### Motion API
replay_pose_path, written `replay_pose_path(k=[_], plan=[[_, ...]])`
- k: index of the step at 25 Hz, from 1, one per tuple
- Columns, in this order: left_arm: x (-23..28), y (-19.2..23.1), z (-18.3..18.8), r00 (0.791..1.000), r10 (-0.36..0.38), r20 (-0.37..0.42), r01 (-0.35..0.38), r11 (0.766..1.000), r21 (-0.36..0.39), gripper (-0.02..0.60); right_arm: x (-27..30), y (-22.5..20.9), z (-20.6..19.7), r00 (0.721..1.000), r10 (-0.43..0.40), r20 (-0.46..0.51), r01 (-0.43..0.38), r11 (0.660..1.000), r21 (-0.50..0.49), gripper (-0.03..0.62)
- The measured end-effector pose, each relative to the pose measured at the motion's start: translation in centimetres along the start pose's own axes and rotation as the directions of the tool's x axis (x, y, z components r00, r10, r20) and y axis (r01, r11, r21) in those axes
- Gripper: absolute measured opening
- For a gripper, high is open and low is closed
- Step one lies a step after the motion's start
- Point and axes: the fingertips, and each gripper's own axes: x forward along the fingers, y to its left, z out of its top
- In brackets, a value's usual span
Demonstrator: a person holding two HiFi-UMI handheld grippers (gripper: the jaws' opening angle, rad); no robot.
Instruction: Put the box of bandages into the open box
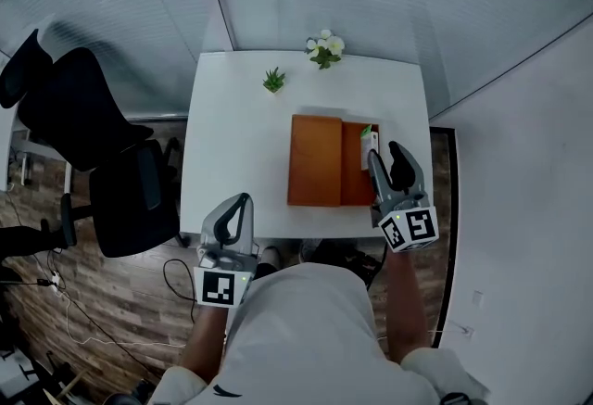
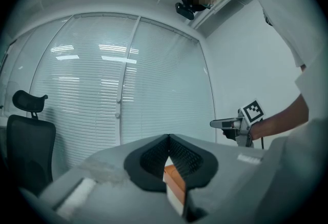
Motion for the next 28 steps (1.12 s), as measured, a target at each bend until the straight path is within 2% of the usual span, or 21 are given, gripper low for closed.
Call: replay_pose_path(k=[1,5,10,15,20,24,28], plan=[[-0.2,-0.1,-0.1,1.000,-0.003,-0.002,0.003,1.000,-0.003,0.005,-0.5,0.3,0.2,1.000,-0.005,0.005,0.005,1.000,-0.009,0.141],[-1.1,-0.1,-0.1,1.000,-0.017,0.005,0.017,1.000,-0.009,0.005,-3.0,1.3,1.3,0.998,-0.053,0.015,0.054,0.997,-0.058,0.009],[-2.9,-0.1,-0.1,0.999,-0.042,0.007,0.042,0.999,-0.012,0.006,-6.9,4.1,2.5,0.997,-0.069,0.019,0.070,0.995,-0.064,0.003],[-5.5,0.4,0.8,0.997,-0.066,0.046,0.066,0.998,-0.011,0.005,-10.8,6.9,3.5,0.995,-0.095,0.022,0.096,0.992,-0.082,0.003],[-8.1,0.3,1.1,0.995,-0.086,0.054,0.086,0.996,0.007,0.006,-13.9,9.2,4.0,0.996,-0.086,0.028,0.088,0.992,-0.092,0.003],[-9.2,-0.1,1.1,0.996,-0.068,0.050,0.068,0.998,0.005,0.006,-15.1,10.0,4.0,0.997,-0.073,0.026,0.075,0.993,-0.088,0.002],[-9.5,-1.7,1.5,0.996,-0.057,0.069,0.057,0.998,0.003,0.005,-16.0,10.1,3.8,0.999,-0.052,0.000,0.052,0.990,-0.130,0.002]])
